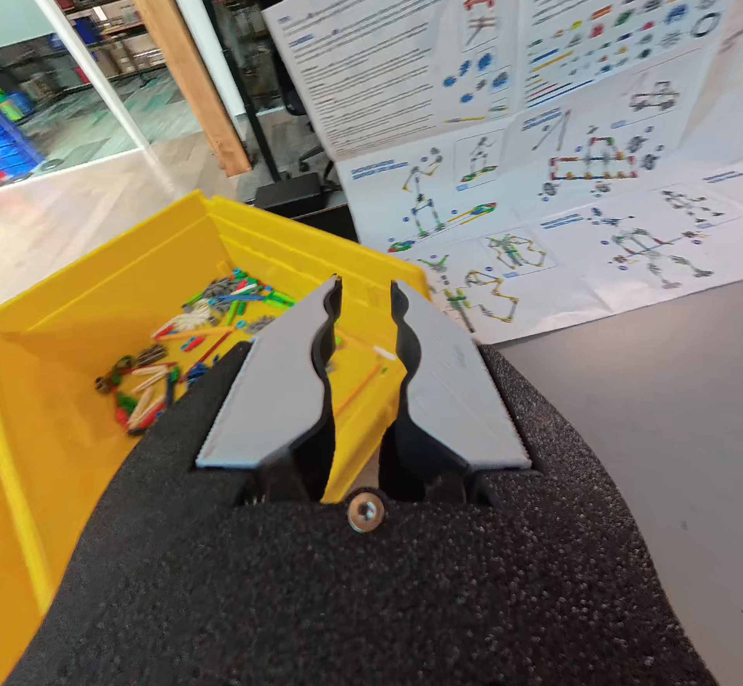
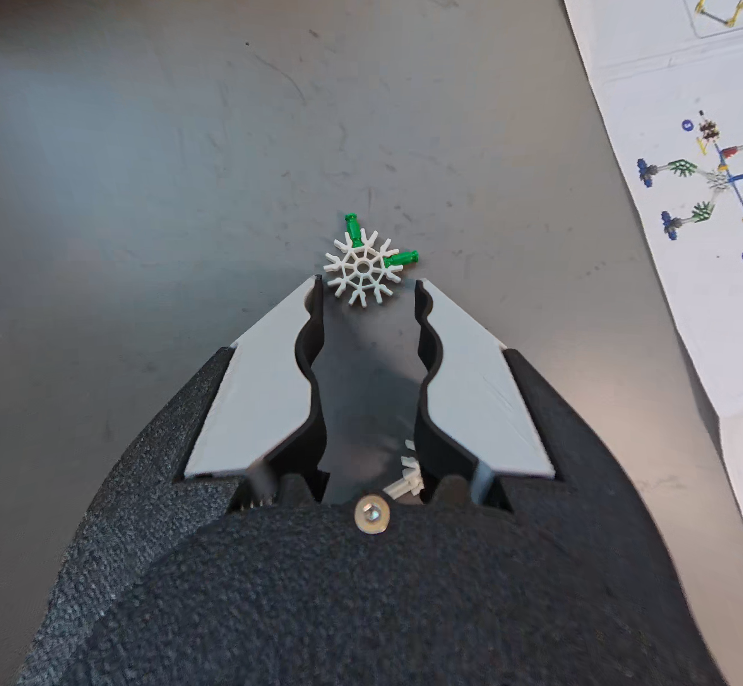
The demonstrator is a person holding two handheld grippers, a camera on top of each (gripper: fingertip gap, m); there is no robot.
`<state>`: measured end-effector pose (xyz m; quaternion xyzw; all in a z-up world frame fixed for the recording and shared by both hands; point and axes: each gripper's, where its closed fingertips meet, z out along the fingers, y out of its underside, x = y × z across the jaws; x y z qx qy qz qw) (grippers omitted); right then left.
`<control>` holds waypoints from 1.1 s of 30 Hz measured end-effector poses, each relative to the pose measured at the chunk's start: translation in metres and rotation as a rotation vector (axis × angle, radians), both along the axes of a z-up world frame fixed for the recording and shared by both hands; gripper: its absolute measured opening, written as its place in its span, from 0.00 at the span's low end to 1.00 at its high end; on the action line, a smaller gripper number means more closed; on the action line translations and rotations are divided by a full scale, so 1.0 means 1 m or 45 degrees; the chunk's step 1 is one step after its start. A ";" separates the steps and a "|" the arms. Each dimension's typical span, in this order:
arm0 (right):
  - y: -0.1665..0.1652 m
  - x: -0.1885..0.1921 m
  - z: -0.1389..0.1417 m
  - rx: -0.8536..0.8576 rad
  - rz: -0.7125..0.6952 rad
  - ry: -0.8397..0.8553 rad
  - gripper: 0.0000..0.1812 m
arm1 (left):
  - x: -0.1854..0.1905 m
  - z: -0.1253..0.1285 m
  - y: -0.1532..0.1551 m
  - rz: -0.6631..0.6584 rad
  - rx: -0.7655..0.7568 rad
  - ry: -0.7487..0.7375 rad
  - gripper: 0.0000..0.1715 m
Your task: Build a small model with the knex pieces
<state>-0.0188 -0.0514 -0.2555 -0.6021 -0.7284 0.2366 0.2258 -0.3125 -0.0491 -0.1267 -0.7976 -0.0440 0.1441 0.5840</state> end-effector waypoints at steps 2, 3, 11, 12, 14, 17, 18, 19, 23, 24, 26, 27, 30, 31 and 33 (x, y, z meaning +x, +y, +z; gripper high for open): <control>-0.001 -0.001 -0.001 -0.060 -0.024 -0.013 0.20 | 0.049 -0.002 0.015 -0.270 0.031 -0.108 0.14; 0.000 -0.001 -0.001 -0.053 -0.018 -0.016 0.19 | 0.077 -0.004 0.021 -0.414 0.041 -0.206 0.15; 0.006 -0.018 0.054 0.240 0.086 0.456 0.19 | 0.242 -0.041 0.014 -1.216 -0.205 -0.975 0.17; 0.006 -0.019 0.070 0.285 0.090 0.561 0.19 | 0.249 -0.038 0.012 -1.255 -0.199 -1.037 0.18; 0.007 -0.018 0.094 0.350 0.062 0.731 0.19 | 0.263 -0.028 0.008 -1.331 -0.166 -1.153 0.18; 0.009 -0.017 0.111 0.452 0.023 0.843 0.19 | 0.277 -0.018 0.008 -1.353 -0.103 -1.157 0.12; 0.009 -0.017 0.113 0.486 0.015 0.859 0.19 | 0.278 -0.016 0.008 -1.348 -0.076 -1.129 0.07; 0.010 -0.017 0.113 0.509 0.005 0.858 0.19 | 0.280 -0.013 0.007 -1.350 -0.054 -1.107 0.06; 0.007 -0.016 0.114 0.444 0.009 0.877 0.16 | 0.275 -0.010 0.006 -1.337 -0.021 -1.000 0.03; 0.004 -0.015 0.115 0.377 0.030 0.879 0.16 | 0.276 -0.010 0.004 -1.363 -0.031 -0.982 0.03; -0.002 -0.013 0.115 0.214 0.068 0.876 0.18 | 0.278 -0.009 -0.002 -1.419 -0.048 -0.918 0.03; -0.002 -0.011 0.117 0.152 0.078 0.886 0.19 | 0.282 -0.010 -0.006 -1.447 -0.075 -0.875 0.03; -0.006 -0.003 0.120 -0.010 0.144 0.888 0.18 | 0.293 -0.019 -0.013 -1.499 -0.159 -0.783 0.03; -0.009 -0.001 0.120 -0.063 0.175 0.871 0.15 | 0.296 -0.022 -0.014 -1.510 -0.182 -0.772 0.03; -0.007 0.004 0.116 -0.114 0.185 0.833 0.08 | 0.303 -0.027 -0.017 -1.535 -0.220 -0.755 0.03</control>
